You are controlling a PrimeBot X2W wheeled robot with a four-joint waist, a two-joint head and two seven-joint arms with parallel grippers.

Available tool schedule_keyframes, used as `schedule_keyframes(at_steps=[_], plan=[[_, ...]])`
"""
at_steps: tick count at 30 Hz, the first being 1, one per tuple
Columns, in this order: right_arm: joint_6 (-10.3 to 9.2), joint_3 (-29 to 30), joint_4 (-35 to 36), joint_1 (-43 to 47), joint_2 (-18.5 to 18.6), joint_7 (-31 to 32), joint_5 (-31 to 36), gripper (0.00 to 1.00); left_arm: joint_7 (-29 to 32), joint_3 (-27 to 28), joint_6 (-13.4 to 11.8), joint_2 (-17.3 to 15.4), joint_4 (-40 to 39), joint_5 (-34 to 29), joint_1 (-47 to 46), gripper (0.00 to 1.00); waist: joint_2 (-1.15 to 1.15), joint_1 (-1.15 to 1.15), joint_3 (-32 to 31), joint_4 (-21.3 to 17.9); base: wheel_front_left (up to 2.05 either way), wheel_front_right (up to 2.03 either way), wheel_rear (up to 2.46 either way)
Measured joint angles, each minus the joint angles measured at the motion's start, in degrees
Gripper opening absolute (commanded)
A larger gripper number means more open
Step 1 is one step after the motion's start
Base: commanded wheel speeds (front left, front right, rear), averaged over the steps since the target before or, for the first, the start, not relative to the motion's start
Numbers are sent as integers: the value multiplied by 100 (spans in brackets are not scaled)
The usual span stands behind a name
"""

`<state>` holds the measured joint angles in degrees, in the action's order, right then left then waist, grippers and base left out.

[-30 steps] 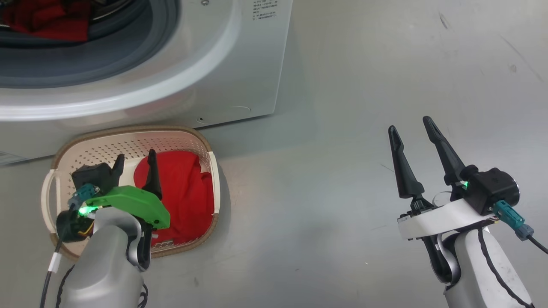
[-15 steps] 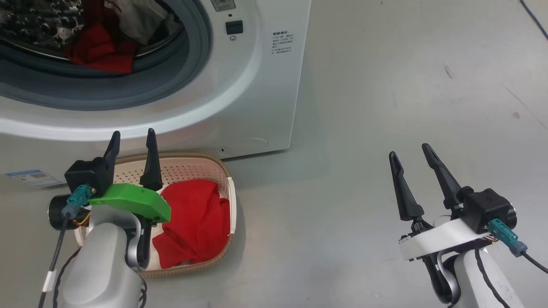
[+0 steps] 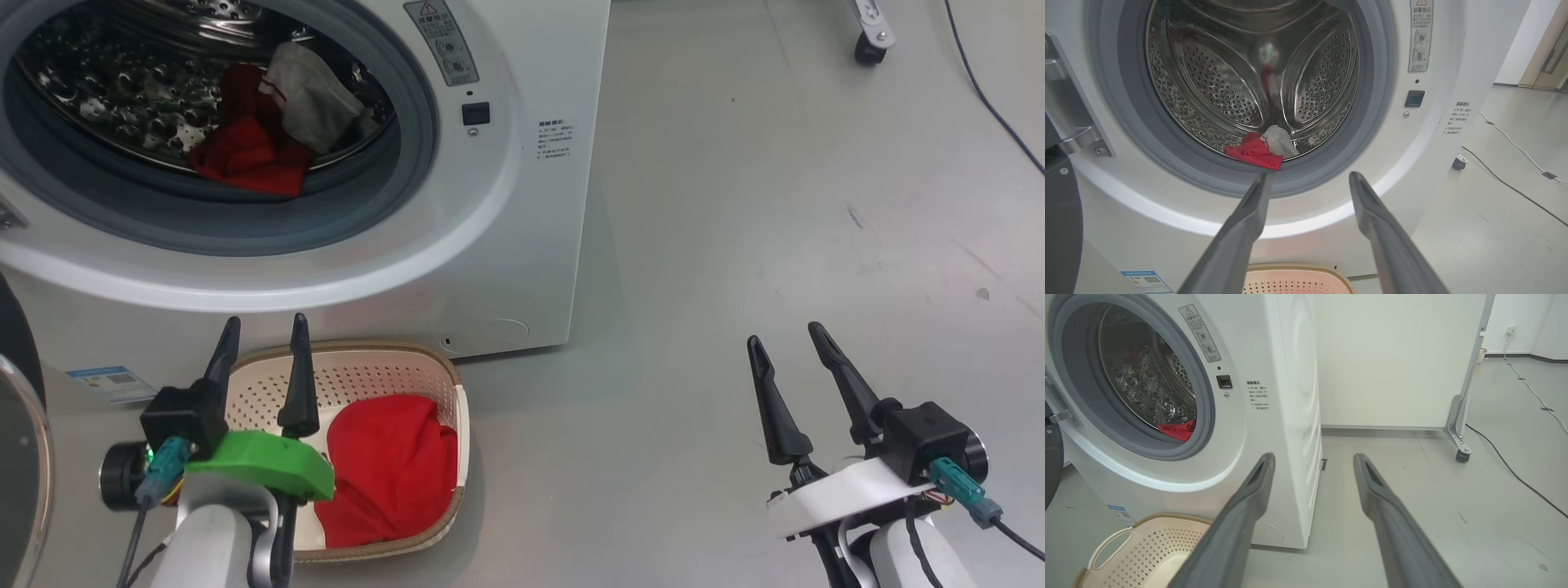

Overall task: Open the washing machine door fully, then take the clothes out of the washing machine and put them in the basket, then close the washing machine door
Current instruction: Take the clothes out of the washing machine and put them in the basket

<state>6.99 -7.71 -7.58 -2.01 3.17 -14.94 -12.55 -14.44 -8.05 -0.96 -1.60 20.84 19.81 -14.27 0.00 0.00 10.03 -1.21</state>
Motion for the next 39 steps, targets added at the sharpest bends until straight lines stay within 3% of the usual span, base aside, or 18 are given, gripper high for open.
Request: schedule_keyframes(at_steps=[21, 39], plan=[[-7, 43, 31, 613, -63, 0, 65, 100, 0, -199, -180, -45, -713, -76, 1508, 100, 0, 0, -661, 290, 0, 0, 0], [-8, -1, 62, 730, -70, 0, 66, 100, 29, -311, -279, -73, -1263, -76, 1864, 100, 0, 0, -742, 300, 0, 0, 0]])
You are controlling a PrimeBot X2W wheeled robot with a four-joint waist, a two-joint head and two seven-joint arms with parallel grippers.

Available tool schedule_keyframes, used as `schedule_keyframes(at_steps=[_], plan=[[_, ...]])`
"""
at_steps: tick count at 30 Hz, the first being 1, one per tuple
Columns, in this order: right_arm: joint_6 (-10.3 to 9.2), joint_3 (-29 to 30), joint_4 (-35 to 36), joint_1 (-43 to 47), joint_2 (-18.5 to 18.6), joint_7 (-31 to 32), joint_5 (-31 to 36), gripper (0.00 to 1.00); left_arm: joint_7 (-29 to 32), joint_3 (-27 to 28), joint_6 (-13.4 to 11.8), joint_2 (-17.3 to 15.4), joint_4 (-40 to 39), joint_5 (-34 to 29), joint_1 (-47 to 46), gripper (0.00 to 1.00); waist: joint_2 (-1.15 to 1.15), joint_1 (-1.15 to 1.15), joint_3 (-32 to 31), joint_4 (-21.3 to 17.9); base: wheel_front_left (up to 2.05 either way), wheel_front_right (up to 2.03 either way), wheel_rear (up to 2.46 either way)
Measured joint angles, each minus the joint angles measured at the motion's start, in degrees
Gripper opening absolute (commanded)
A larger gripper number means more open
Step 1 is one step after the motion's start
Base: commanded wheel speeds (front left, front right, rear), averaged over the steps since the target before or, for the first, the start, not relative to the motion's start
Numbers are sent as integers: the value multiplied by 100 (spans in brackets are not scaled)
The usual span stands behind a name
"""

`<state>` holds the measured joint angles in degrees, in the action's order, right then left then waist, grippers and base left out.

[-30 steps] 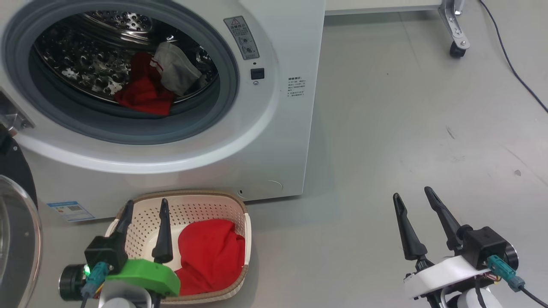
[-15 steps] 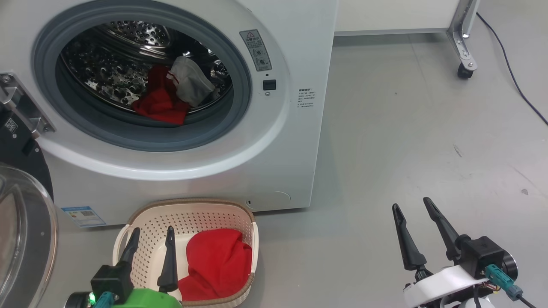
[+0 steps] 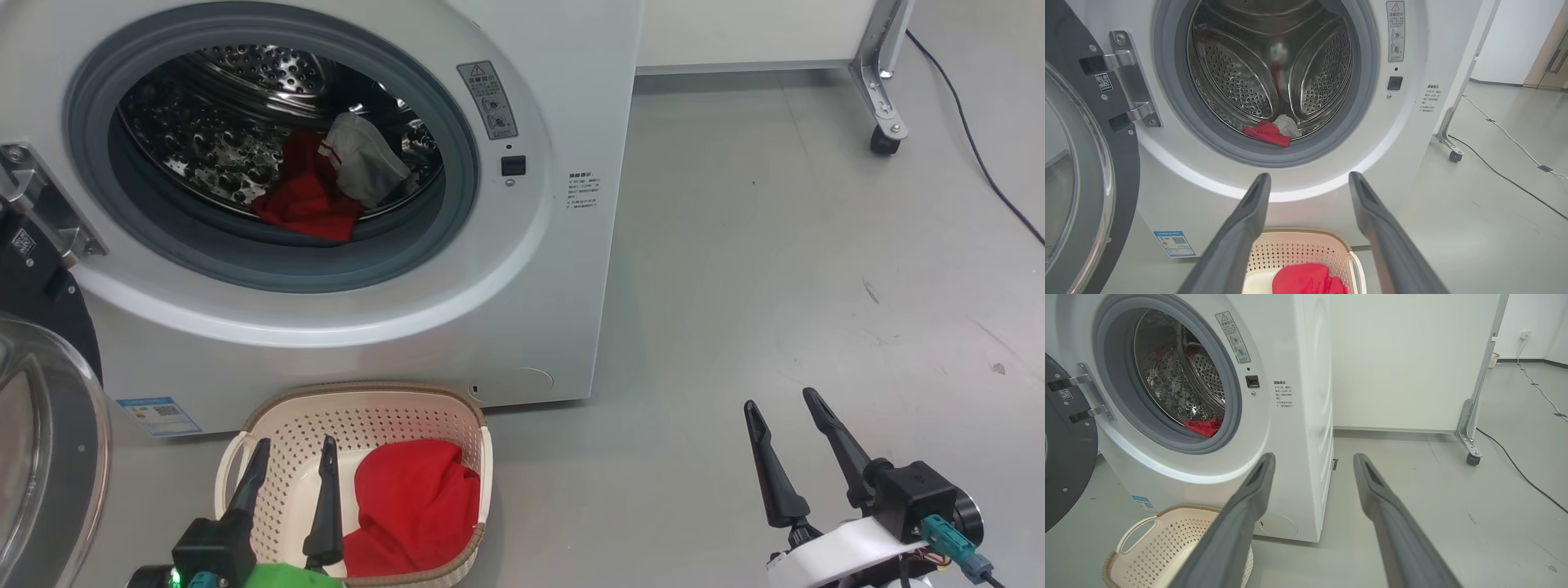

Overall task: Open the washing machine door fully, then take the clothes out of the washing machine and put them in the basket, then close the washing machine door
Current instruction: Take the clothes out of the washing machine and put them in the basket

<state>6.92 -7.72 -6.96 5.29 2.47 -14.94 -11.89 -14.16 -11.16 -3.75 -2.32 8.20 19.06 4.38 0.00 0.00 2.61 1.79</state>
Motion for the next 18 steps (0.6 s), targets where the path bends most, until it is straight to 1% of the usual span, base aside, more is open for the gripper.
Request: schedule_keyframes(at_steps=[18], plan=[[-1, -4, 76, 0, -3, 0, 1, 100, 109, -62, -55, -9, -352, -46, 97, 100, 0, 0, 126, -40, 0, 0, 0]])
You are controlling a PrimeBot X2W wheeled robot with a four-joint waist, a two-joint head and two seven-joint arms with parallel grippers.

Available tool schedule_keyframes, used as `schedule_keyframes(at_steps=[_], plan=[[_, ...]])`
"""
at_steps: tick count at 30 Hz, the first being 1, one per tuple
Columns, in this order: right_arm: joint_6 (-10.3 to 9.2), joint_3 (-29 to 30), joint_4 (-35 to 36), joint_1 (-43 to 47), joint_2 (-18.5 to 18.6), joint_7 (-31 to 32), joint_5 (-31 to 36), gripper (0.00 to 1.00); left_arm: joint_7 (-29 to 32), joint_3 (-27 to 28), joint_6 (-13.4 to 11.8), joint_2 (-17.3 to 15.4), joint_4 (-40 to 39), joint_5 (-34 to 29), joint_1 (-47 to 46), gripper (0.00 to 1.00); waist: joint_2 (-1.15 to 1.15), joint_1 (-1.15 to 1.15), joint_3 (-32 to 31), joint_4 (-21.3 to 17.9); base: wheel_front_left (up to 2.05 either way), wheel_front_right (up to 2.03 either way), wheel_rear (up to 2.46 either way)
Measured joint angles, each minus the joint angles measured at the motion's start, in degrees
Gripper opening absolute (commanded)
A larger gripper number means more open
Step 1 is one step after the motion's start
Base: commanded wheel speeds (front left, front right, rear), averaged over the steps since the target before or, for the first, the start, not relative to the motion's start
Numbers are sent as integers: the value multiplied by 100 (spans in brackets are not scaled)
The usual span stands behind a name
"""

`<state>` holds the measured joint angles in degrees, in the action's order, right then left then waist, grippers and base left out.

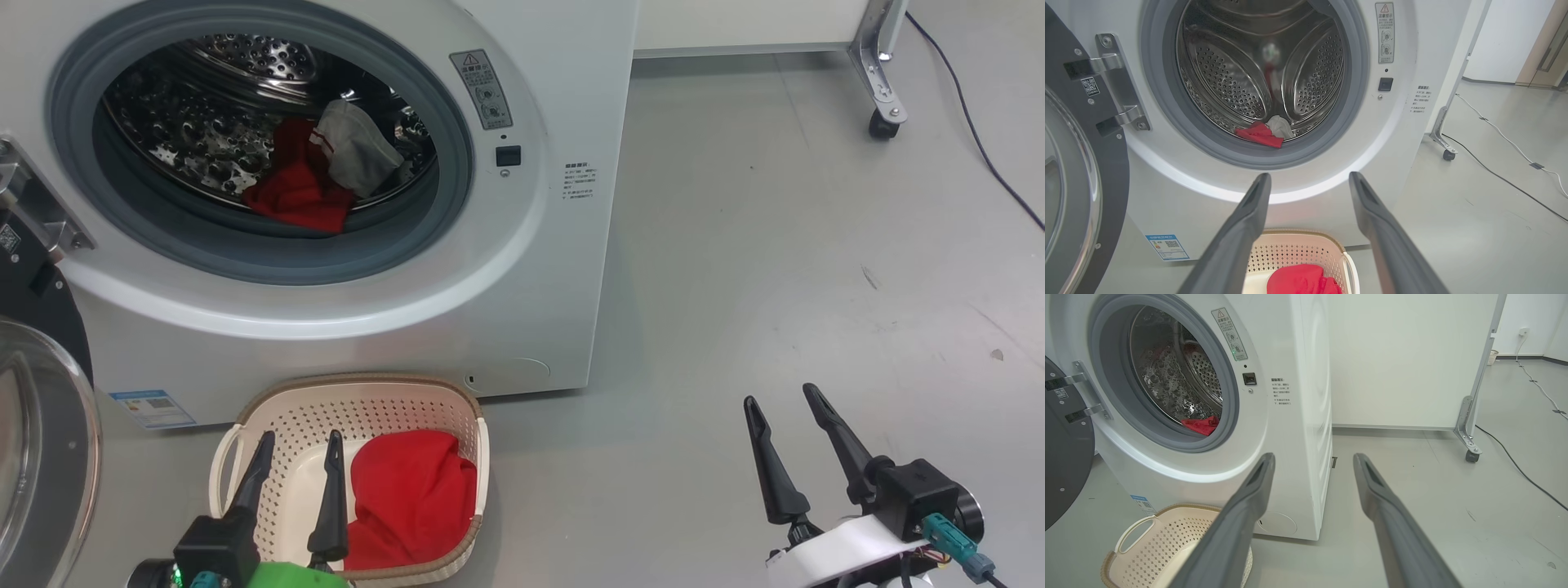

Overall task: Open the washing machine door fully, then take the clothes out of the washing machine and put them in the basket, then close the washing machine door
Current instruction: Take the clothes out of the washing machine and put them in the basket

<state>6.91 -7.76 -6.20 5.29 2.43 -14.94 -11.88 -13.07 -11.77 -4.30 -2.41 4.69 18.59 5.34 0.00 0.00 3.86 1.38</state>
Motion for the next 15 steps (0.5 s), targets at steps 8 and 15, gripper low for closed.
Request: schedule_keyframes(at_steps=[8, 15], plan=[[0, -13, 125, -6, 0, 0, 2, 100, 89, -58, -3, -2, -138, -1, 0, 100, 0, 0, 186, -18, 0, 0, 0], [1, -101, 253, -53, 0, 0, 59, 100, 183, -120, -46, -2, -165, 7, -38, 100, 0, 0, 505, -35, 0, 0, 0]])
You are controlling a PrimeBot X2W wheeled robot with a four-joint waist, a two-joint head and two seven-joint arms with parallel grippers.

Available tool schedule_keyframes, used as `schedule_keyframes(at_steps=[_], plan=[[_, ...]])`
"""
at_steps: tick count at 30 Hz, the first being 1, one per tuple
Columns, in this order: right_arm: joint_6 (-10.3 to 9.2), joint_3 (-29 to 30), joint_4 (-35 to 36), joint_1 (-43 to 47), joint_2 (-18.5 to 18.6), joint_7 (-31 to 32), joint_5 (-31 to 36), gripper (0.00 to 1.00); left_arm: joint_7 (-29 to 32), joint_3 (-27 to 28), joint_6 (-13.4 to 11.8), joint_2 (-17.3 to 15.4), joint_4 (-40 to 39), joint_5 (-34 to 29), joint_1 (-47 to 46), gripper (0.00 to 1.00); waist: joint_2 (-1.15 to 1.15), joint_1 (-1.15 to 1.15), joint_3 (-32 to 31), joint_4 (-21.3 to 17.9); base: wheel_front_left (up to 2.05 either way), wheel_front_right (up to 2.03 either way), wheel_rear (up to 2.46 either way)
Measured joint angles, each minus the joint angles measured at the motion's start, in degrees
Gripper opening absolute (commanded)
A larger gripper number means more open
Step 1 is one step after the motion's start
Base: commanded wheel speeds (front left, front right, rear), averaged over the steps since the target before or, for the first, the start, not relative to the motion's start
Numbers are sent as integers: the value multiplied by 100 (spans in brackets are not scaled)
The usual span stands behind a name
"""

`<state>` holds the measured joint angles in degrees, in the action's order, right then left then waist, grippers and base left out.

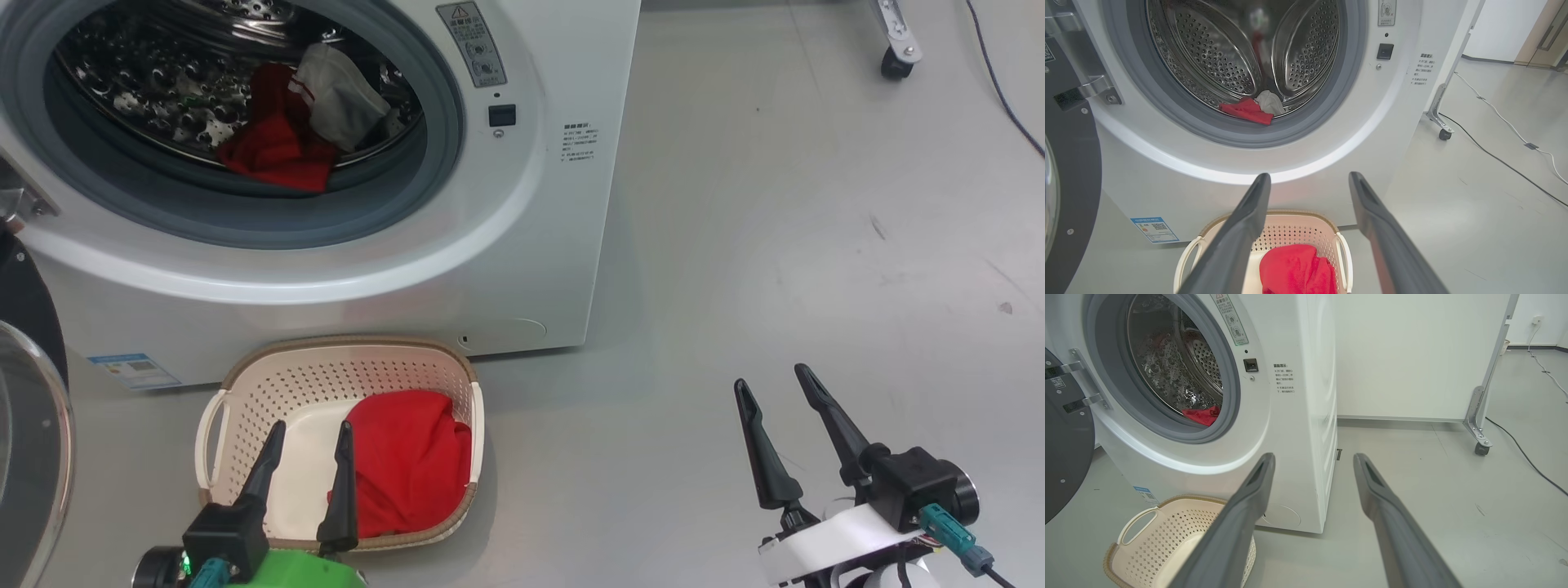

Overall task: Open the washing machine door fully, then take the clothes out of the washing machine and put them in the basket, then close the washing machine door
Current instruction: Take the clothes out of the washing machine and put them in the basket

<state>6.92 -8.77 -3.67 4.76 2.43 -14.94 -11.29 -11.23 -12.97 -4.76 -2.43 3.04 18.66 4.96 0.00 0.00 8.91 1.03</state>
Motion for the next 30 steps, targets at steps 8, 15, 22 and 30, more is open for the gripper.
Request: schedule_keyframes(at_steps=[8, 15, 22, 30], plan=[[0, -82, 164, -284, 1, 0, 34, 100, 157, 3, -34, -1, 152, 13, -517, 100, 0, 0, 524, -81, 0, 0, 0], [1, -90, 289, -563, 4, 0, 34, 100, 366, 55, -52, 3, 447, 58, -1165, 100, 0, 0, 1046, -207, 0, 0, 0], [3, -124, 361, -889, 8, 0, 21, 100, 788, 148, -56, -23, 868, 59, -2037, 100, 0, 0, 1579, -350, 0, 0, 0], [5, -154, 357, -1190, 12, 0, -98, 100, 1456, 197, 10, -242, 1327, 126, -2959, 100, 0, 0, 2078, -502, 0, 0, 0]])
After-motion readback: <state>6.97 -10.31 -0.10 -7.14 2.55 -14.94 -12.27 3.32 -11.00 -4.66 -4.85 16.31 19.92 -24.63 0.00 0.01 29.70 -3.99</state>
